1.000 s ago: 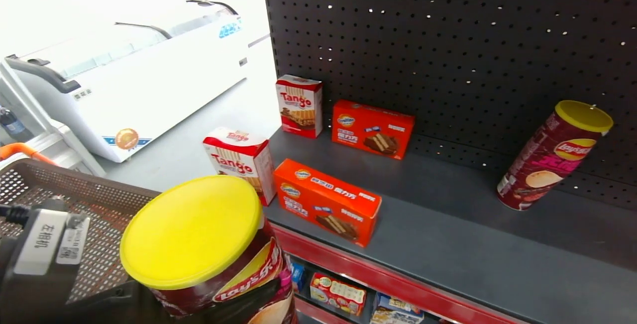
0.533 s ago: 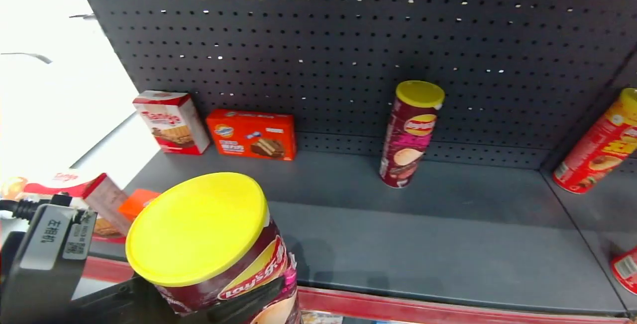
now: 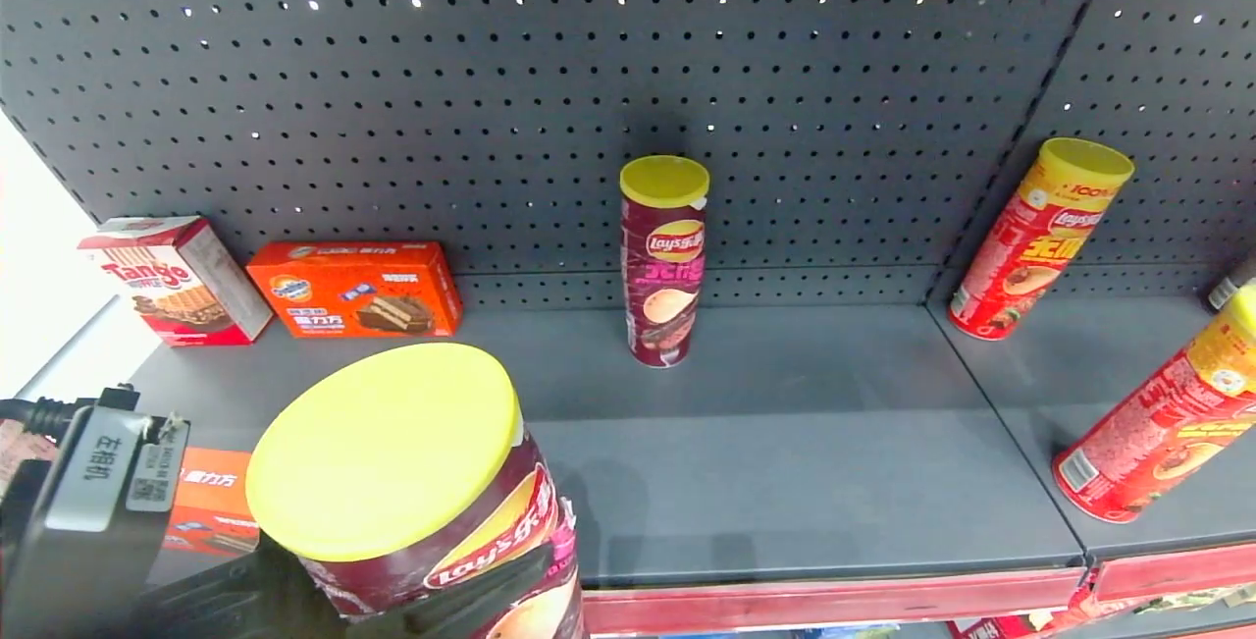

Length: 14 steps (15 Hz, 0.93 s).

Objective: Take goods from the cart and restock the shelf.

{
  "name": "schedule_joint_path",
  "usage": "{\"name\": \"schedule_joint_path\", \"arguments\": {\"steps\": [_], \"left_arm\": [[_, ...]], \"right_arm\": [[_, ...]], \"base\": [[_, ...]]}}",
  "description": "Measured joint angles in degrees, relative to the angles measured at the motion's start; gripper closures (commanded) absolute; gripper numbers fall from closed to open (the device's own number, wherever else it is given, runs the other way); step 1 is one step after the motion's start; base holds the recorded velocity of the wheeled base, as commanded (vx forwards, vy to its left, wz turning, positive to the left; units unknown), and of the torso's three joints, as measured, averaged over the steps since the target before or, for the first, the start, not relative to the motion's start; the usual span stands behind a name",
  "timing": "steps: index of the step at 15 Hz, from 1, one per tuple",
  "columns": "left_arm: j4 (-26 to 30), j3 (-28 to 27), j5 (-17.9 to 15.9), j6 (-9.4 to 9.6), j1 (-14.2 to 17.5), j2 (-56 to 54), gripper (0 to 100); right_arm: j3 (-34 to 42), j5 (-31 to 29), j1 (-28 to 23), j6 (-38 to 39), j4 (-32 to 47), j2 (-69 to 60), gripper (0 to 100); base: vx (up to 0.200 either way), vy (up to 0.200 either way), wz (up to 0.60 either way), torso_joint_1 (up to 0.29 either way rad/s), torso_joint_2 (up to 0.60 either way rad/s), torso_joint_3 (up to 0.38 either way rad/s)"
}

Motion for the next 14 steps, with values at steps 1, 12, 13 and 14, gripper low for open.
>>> {"name": "schedule_joint_path", "arguments": {"steps": [1,12,13,14], "left_arm": [[0.0,0.0,0.0,-0.01,0.0,0.0,100],[0.0,-0.2,0.0,0.1,6.2,-0.7,100],[0.0,-0.2,0.1,0.1,6.4,-0.7,100],[0.0,0.0,0.2,0.16,6.8,-0.8,100]], "right_arm": [[0.0,0.0,0.0,0.0,0.0,0.0,0],[0.0,-1.3,-0.1,3.3,0.0,0.0,0],[0.0,-2.1,-0.1,3.6,-0.1,0.0,0],[0.0,-3.3,-0.1,3.9,-0.1,0.0,0]], "base": [[0.0,0.0,0.0,0.0,0.0,0.0],[0.0,0.0,0.0,0.0,0.0,0.0],[0.0,0.0,0.0,0.0,0.0,0.0],[0.0,0.0,0.0,0.0,0.0,0.0]]}}
